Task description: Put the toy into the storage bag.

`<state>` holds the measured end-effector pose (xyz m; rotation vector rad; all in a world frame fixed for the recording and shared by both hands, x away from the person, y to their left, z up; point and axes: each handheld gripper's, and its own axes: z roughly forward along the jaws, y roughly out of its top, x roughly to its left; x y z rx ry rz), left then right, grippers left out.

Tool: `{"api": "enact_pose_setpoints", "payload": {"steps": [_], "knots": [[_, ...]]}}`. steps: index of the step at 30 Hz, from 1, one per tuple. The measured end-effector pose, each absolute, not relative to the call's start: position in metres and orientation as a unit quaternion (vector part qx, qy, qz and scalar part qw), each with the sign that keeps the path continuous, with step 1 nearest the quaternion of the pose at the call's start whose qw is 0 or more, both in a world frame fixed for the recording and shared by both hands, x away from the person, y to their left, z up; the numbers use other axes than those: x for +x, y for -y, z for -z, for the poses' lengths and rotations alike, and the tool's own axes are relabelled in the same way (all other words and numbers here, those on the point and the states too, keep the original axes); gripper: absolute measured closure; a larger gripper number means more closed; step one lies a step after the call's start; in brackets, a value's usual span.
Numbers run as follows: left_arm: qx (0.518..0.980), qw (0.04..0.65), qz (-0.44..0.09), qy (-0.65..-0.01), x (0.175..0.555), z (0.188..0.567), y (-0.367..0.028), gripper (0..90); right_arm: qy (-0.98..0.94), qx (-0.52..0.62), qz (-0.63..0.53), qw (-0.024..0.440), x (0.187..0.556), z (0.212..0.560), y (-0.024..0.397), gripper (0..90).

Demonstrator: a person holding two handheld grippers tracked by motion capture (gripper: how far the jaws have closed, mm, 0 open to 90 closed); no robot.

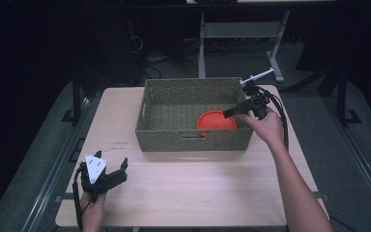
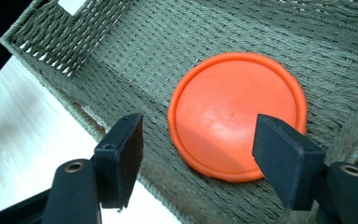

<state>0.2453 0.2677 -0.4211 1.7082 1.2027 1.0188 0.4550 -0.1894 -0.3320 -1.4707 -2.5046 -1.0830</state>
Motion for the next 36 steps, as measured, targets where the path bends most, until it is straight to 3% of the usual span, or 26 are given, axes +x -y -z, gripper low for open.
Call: {"api": "enact_pose_setpoints", "payload": {"steps": [36], "knots": [[0.675, 0.397, -0.403, -0.474, 0.245, 0.421, -0.267, 12.8, 0.812, -0.441, 0.381, 0.035, 0.389, 0.335, 0.213, 26.7]]}}
